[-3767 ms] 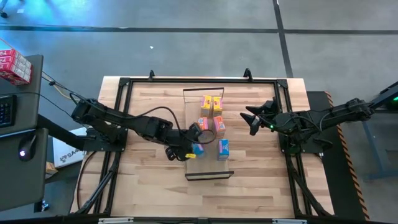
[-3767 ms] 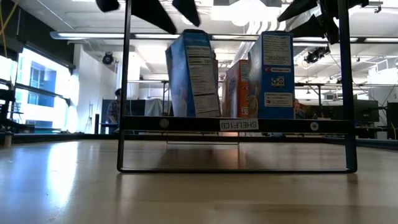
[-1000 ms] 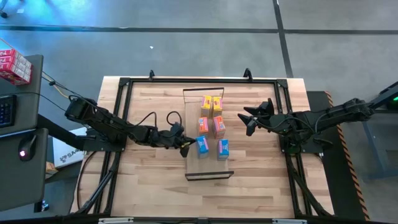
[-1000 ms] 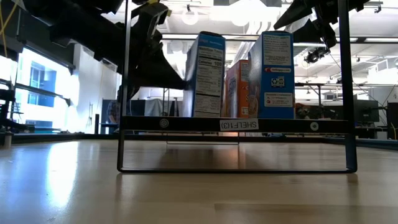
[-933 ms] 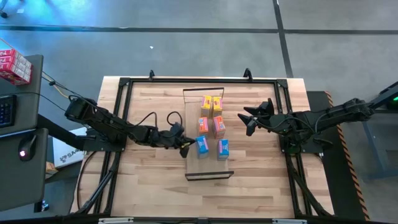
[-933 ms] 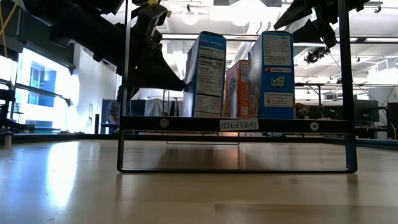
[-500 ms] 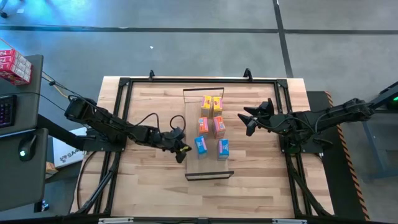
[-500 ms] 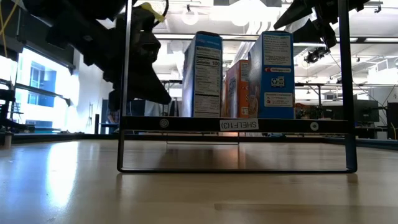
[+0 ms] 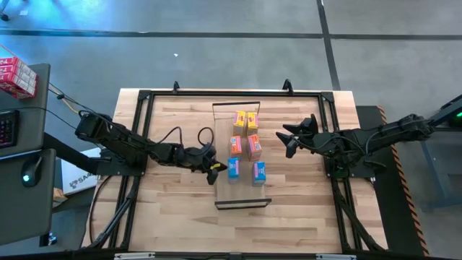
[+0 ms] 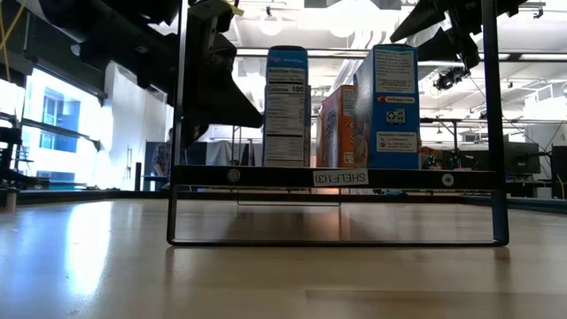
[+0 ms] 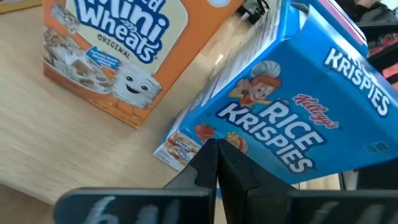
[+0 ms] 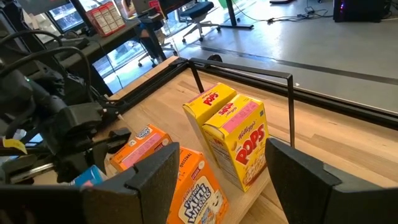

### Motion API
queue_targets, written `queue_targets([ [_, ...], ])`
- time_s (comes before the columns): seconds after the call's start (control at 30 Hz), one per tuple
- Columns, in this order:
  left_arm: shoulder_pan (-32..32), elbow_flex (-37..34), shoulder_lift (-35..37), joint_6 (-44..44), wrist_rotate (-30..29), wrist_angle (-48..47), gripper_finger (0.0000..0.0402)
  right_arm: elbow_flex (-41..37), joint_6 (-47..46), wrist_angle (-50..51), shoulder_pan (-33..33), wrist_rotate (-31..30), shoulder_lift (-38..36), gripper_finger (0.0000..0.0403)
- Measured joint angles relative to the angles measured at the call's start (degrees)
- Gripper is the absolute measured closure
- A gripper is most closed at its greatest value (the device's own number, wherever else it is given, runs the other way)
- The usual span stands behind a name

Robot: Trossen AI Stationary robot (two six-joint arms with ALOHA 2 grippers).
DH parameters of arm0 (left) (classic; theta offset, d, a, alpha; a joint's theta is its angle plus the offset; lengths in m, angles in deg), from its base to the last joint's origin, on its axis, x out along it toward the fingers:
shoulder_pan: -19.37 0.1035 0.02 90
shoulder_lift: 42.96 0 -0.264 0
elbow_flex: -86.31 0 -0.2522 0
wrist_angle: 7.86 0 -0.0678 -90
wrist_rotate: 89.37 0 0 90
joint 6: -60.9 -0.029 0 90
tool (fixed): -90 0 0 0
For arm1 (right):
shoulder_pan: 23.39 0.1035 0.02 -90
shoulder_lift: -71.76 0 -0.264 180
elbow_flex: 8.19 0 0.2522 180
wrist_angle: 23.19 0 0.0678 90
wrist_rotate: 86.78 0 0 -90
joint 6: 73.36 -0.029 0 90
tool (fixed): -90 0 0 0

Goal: Stack cereal on shelf
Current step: Stack the blue cereal box on the shelf aligned with the other blue cereal box, then return to Home Position

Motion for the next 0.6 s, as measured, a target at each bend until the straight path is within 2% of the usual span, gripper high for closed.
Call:
queue_targets([
  [0.33,-0.6,0.0,0.0,0.7,1.5,-0.1,0.0401,0.0,0.0,0.0,0.0,0.6,0.0,0.0167],
  [0.47,-1.5,0.0,0.1,0.5,2.5,-1.8,0.0401,0.0,-0.1,0.4,0.0,4.6,0.0,0.0167],
  [0.6,-0.4,0.0,4.3,-1.1,2.4,-7.3,0.0401,0.0,-0.3,0.9,0.0,6.4,-0.4,0.0167],
])
